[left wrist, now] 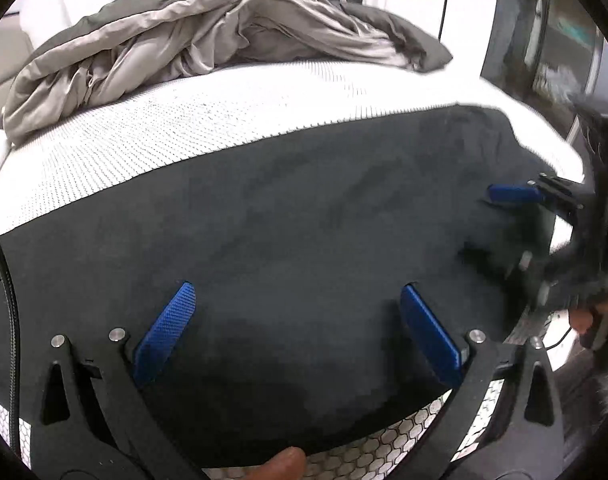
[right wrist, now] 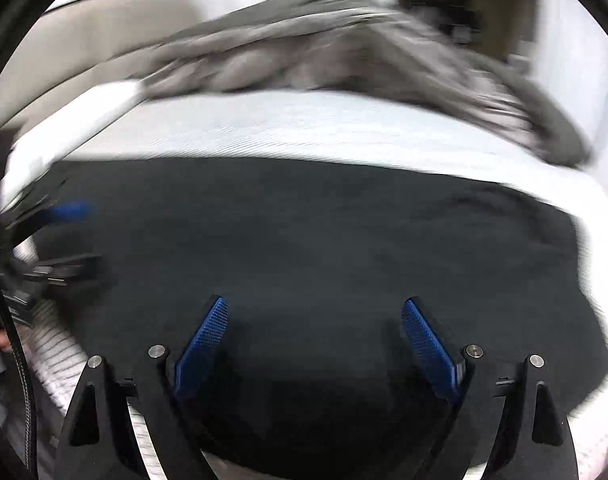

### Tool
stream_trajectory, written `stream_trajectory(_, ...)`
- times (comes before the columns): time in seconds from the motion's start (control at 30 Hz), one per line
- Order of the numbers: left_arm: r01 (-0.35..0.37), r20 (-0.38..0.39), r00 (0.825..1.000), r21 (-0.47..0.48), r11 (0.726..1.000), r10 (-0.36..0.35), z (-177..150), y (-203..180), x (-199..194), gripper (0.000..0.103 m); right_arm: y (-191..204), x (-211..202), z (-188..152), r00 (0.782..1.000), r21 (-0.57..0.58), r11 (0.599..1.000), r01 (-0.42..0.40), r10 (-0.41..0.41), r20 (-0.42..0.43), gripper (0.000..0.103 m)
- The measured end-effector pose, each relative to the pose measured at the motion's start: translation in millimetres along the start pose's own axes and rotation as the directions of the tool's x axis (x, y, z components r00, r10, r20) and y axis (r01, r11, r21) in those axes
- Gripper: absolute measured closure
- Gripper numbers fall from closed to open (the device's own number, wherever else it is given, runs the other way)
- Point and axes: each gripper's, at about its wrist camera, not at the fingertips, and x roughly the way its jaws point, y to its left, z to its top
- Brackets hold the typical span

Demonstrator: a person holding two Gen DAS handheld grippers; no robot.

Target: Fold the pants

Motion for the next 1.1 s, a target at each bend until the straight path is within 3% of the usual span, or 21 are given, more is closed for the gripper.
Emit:
stream_trajectory(0.03, -0.009, -0.014, 1.0, 0.002, 1.0, 0.009, -3, -4, 3, 0.001, 13, 9, -3, 0.999, -0.027, 0.999, -0.025, 0.025, -0.024, 0.013)
stream_trajectory(0.13, -0.036, -0.071, 0.997, -0.018, 0.999, 0.035, -16, -7, 14, 0.001, 36, 18, -23, 0.999, -0.102, 0.995, 0.012, -0.016, -0.038, 0.013)
stream_trajectory(0.2, -0.027, -0.069, 0.997, -0.036, 0.999, 0.024, -18, -10, 15, 0.001, 25, 11, -30, 0.999, -0.104, 0.994, 0.044, -0.047, -0.026, 0.012)
stream_trajectory(0.3, -0.026, -0.079, 0.997, -0.056, 0.998, 0.021, -17, -4, 18, 0.001, -17, 7, -39, 0.983, -0.082, 0.98, 0.182, -0.184, -0.016, 0.009)
stream_trajectory(0.4, -0.031, -0.088, 0.996, -0.067, 0.997, 0.025, -16, 2, 21, 0.001, -80, -4, -50, 0.936, 0.053, 0.935, 0.352, -0.35, -0.045, 0.007)
stream_trajectory(0.43, -0.036, -0.09, 0.995, -0.066, 0.997, 0.03, -17, 1, 21, 0.0, -104, -7, -54, 0.908, 0.123, 0.899, 0.42, -0.413, -0.076, 0.007)
stream_trajectory(0.47, -0.043, -0.094, 0.995, -0.067, 0.997, 0.037, -17, 0, 21, 0.0, -117, -10, -56, 0.892, 0.163, 0.877, 0.452, -0.442, -0.096, 0.007)
stream_trajectory(0.5, -0.046, -0.097, 0.995, -0.07, 0.996, 0.039, -15, 1, 21, 0.0, -139, -3, -43, 0.89, 0.201, 0.866, 0.457, -0.444, -0.108, 0.007)
stream_trajectory(0.53, -0.049, -0.1, 0.994, -0.074, 0.996, 0.042, -14, 1, 22, 0.0, -145, -5, -42, 0.901, 0.239, 0.868, 0.434, -0.422, -0.105, 0.007)
stream_trajectory(0.6, -0.057, -0.108, 0.993, -0.081, 0.995, 0.048, -12, 1, 23, 0.0, -140, -8, -34, 0.896, 0.25, 0.861, 0.443, -0.436, -0.088, 0.007)
stream_trajectory(0.73, -0.076, -0.119, 0.991, -0.082, 0.994, 0.066, -10, -2, 26, 0.0, -95, -10, -10, 0.916, 0.157, 0.906, 0.394, -0.4, 0.01, 0.007)
stream_trajectory(0.8, -0.084, -0.127, 0.989, -0.085, 0.993, 0.073, -8, -2, 27, 0.0, -71, 0, 6, 0.946, 0.093, 0.944, 0.316, -0.321, 0.04, 0.007)
stream_trajectory(0.87, -0.088, -0.133, 0.988, -0.086, 0.992, 0.077, -6, -2, 29, 0.0, -46, 13, 14, 0.976, 0.054, 0.975, 0.215, -0.216, 0.018, 0.007)
stream_trajectory(0.97, -0.089, -0.143, 0.987, -0.087, 0.992, 0.076, -4, -2, 30, 0.0, -27, 33, 17, 0.995, 0.005, 0.996, 0.088, -0.088, -0.041, 0.007)
stream_trajectory(1.1, -0.091, -0.151, 0.986, -0.09, 0.992, 0.077, -3, -1, 32, 0.0, -45, 41, 20, 0.982, 0.014, 0.983, 0.181, -0.18, -0.059, 0.007)
